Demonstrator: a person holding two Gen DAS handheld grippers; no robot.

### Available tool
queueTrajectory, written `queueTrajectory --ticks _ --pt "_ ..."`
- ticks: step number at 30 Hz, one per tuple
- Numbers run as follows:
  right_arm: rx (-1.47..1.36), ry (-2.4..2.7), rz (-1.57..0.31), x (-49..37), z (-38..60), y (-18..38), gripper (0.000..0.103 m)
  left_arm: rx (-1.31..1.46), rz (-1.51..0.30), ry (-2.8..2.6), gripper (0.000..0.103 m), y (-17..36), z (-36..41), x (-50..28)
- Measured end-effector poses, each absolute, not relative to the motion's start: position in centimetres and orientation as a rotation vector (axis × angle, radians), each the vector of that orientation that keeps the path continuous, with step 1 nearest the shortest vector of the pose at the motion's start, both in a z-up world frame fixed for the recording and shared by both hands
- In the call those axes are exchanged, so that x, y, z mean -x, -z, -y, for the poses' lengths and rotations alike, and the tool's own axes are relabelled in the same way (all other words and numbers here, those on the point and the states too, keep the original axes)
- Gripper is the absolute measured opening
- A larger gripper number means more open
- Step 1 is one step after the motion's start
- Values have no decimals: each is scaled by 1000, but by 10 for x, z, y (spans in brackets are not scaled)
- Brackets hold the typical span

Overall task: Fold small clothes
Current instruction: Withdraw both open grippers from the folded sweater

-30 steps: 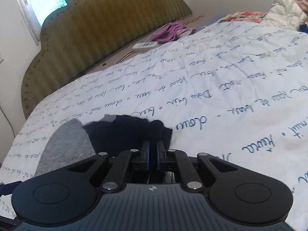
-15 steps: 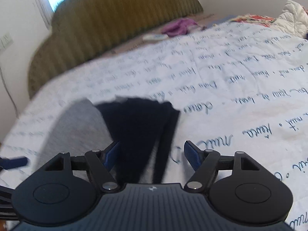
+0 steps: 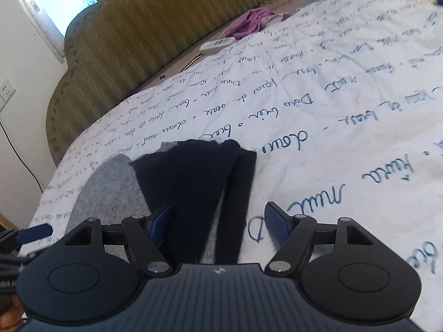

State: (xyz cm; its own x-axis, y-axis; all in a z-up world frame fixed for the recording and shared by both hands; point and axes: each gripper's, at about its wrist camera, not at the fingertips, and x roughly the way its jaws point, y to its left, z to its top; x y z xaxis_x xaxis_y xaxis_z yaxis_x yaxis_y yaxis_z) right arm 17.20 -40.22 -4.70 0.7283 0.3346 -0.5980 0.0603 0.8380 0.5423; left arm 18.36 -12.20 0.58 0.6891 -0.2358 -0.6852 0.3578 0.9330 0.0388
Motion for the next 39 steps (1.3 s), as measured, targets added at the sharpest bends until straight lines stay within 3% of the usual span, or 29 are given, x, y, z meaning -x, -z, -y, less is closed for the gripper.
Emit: queueTrajectory --ticks 7,10,14,17,23,28,31,32,35,39 --pt "-522 -253 -765 -198 386 48 73 -46 -844 351 97 8 118 -235" --pt "-506 -258 -770 -206 384 48 62 -62 -837 350 97 10 121 -240" --pt "-538 -261 -759 -208 390 49 35 -109 -815 362 84 12 131 -238" --pt "-526 -263 -732 -205 389 47 27 -138 -796 373 72 12 138 -235" --pt "-426 -232 -664 -196 377 34 23 -234 -723 364 49 6 154 -221" --pt "-387 -214 -646 -192 373 27 23 -304 -683 344 52 5 164 -214" --pt "-377 -203 -686 -197 372 34 29 -297 -682 334 58 3 162 -212" --pt "-380 -196 -688 -197 373 34 37 -295 -680 327 65 3 161 -210" --pt "-365 -144 -672 -188 373 28 62 -306 -671 310 68 1 159 -205" --pt "-357 -116 -653 -168 375 16 62 -296 -677 285 72 -3 154 -197"
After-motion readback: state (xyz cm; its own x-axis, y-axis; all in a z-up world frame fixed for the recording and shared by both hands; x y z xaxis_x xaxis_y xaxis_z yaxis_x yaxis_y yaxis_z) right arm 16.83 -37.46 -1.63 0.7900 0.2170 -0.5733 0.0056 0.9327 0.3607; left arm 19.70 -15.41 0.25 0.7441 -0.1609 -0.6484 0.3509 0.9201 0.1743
